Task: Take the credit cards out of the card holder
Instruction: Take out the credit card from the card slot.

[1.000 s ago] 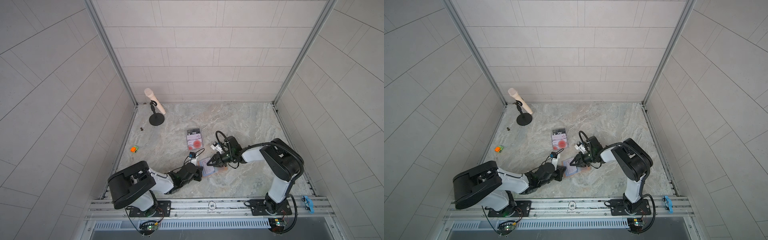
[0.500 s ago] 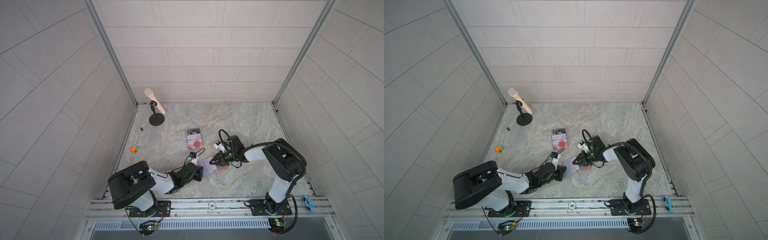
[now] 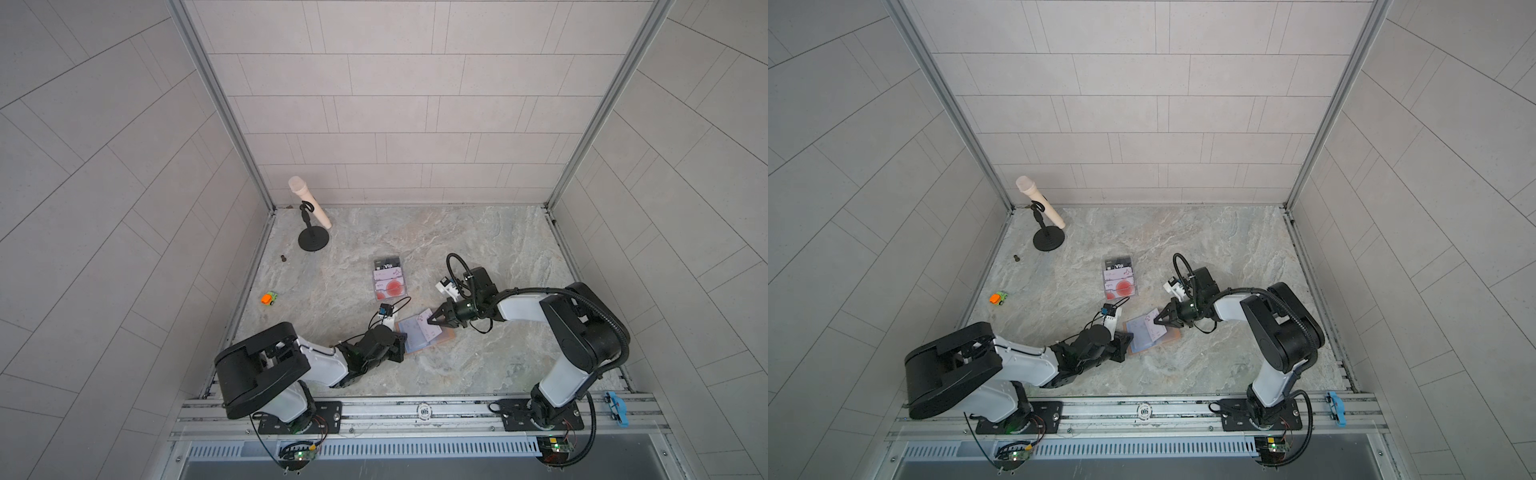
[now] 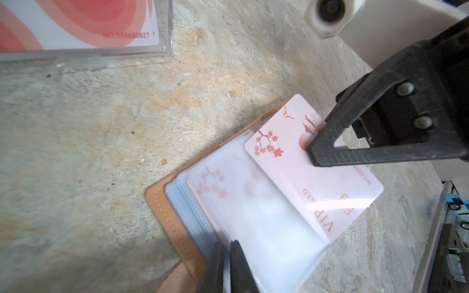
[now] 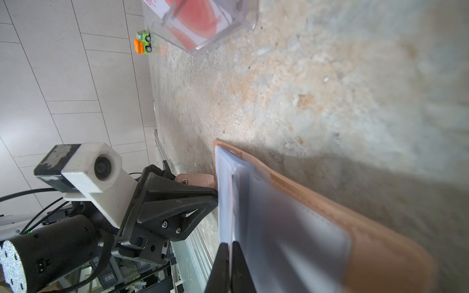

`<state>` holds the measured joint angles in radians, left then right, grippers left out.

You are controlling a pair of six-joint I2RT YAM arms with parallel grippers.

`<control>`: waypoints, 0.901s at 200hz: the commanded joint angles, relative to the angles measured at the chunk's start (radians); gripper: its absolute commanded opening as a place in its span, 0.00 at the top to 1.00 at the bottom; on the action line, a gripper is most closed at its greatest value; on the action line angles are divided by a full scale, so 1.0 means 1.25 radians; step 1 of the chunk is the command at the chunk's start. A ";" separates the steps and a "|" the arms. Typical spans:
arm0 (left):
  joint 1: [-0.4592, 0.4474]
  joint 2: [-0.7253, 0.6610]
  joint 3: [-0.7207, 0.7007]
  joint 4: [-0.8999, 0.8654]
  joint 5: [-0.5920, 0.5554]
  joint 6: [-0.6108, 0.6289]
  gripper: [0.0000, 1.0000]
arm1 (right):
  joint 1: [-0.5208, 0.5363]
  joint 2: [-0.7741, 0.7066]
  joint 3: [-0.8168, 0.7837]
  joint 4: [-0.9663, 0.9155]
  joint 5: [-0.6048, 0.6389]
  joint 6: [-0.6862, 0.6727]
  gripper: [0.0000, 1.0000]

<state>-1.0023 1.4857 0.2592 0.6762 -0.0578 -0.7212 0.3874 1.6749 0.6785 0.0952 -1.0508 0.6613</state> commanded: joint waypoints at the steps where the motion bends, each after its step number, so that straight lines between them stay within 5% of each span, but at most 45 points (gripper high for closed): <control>1: -0.007 0.007 -0.018 -0.154 0.009 0.009 0.84 | -0.008 -0.054 0.006 -0.118 0.056 -0.076 0.98; 29: -0.007 -0.024 -0.020 -0.160 0.008 0.010 0.76 | -0.011 -0.128 0.016 -0.203 0.121 -0.114 0.99; 74: -0.006 -0.162 -0.021 -0.171 0.023 0.021 0.41 | -0.013 -0.240 0.016 -0.209 0.141 -0.123 0.99; 109: 0.004 -0.308 0.007 -0.223 0.069 0.059 0.23 | -0.014 -0.316 0.012 -0.132 0.137 -0.096 1.00; 180: 0.111 -0.441 -0.018 -0.047 0.328 0.057 0.15 | -0.013 -0.414 -0.028 0.133 0.108 0.062 1.00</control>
<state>-0.8753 0.9527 0.2436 0.5175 0.2073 -0.6689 0.3721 1.1866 0.6785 0.0769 -0.8906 0.6315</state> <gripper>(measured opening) 0.848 0.058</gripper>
